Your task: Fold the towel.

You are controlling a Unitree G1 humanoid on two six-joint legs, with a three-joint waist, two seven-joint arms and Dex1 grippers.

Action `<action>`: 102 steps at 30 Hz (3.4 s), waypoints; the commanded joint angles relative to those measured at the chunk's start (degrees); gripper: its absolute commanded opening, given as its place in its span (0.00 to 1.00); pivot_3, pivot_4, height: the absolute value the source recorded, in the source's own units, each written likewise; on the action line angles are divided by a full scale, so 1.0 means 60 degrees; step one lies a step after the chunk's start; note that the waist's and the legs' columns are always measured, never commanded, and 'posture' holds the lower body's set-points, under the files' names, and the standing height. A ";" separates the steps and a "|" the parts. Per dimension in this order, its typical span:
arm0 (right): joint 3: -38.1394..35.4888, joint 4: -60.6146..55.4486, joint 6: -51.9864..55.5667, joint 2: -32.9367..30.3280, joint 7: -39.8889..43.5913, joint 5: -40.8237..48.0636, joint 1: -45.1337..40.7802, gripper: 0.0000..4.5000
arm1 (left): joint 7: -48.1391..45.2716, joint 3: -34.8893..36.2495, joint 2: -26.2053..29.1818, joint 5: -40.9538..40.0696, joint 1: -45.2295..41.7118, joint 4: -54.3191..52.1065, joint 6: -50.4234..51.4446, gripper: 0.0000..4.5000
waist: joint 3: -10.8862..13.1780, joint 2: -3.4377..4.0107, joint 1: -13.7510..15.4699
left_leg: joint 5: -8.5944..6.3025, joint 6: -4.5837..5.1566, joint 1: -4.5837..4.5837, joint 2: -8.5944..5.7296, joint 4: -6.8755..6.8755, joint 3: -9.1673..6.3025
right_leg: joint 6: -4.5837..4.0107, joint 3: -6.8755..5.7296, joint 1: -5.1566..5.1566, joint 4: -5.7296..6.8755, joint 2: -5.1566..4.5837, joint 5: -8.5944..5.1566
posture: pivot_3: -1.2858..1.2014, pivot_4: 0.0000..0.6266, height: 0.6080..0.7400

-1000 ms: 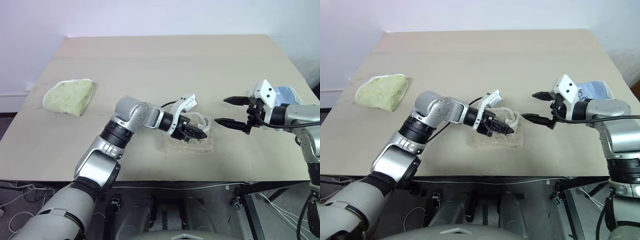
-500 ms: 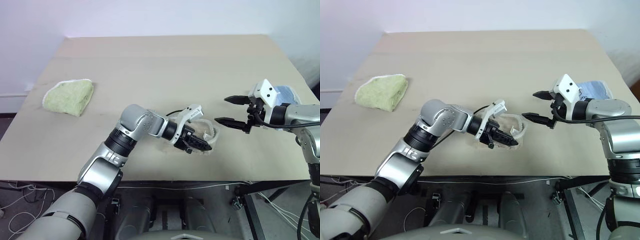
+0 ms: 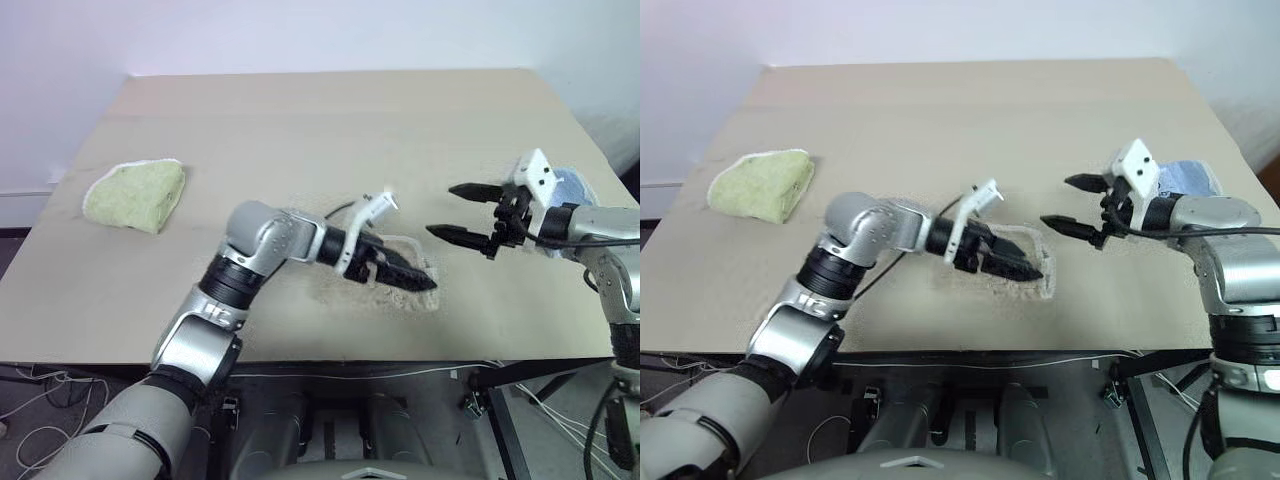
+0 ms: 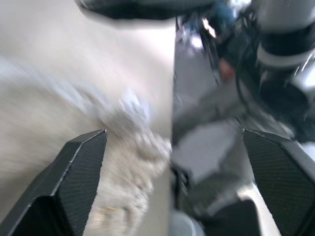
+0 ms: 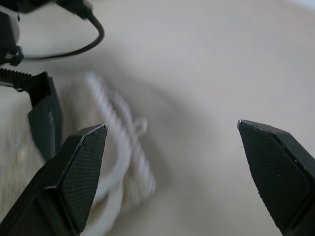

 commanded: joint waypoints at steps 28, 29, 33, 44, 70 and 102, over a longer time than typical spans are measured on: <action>0.0677 -0.0632 0.0989 0.2090 -0.0817 0.1473 0.0945 0.00 | -0.0668 0.0102 0.1037 0.2704 0.2738 -0.1055 -0.7415 0.01 | -0.0011 0.0003 0.0024 | -0.0015 0.0025 0.0002 -0.0001 0.0049 0.0002 | 0.0006 -0.0004 0.0024 0.0012 0.0001 0.0006 | 0.52 0.24 1.00; 0.0961 -0.0518 0.0788 0.2208 -0.0872 0.1189 0.1048 0.00 | -0.0916 -0.0092 0.1051 0.2869 0.2875 -0.0883 -0.7789 0.01 | -0.0011 0.0004 0.0015 | -0.0014 0.0025 0.0003 -0.0001 0.0047 0.0002 | 0.0006 -0.0003 0.0022 0.0013 0.0001 0.0005 | 0.52 0.24 1.00; 0.1546 0.0240 0.0079 0.2758 -0.1252 0.0404 0.1051 0.00 | -0.1624 -0.0492 0.0977 0.3238 0.3090 -0.0323 -0.8832 0.01 | -0.0011 0.0004 -0.0006 | -0.0014 0.0025 0.0002 -0.0001 0.0051 0.0003 | 0.0005 0.0000 0.0009 0.0034 0.0004 0.0006 | 0.52 0.24 1.00; 0.2974 0.1940 -0.1380 0.2746 -0.0726 -0.1516 0.0762 0.00 | -0.1730 -0.1066 0.0520 0.4843 0.3005 0.2440 -1.0804 0.01 | -0.0016 0.0001 -0.0041 | -0.0037 0.0016 0.0097 -0.0001 0.0094 -0.0001 | 0.0004 -0.0006 0.0112 0.0066 0.0008 0.0008 | 0.52 0.24 1.00; 0.0307 0.1836 0.1281 0.0963 0.0102 0.0832 -0.0522 0.99 | -0.2160 0.1347 0.2545 0.2153 0.3973 -0.2031 -0.7905 0.00 | -0.0015 0.0003 0.0000 | -0.0038 0.0021 0.0023 -0.0001 0.0088 -0.0010 | 0.0003 -0.0011 0.0045 0.0056 0.0005 0.0007 | 0.52 0.24 1.00; 0.2276 0.3584 0.7164 0.0289 0.1253 0.1602 -0.1983 1.00 | -0.1485 0.1874 0.2926 0.2761 0.4588 -0.1542 -1.0043 1.00 | -0.0015 0.0004 0.0030 | -0.0042 0.0023 -0.0003 -0.0001 0.0055 -0.0008 | 0.0003 -0.0013 0.0018 0.0019 0.0001 0.0009 | 0.52 0.24 1.00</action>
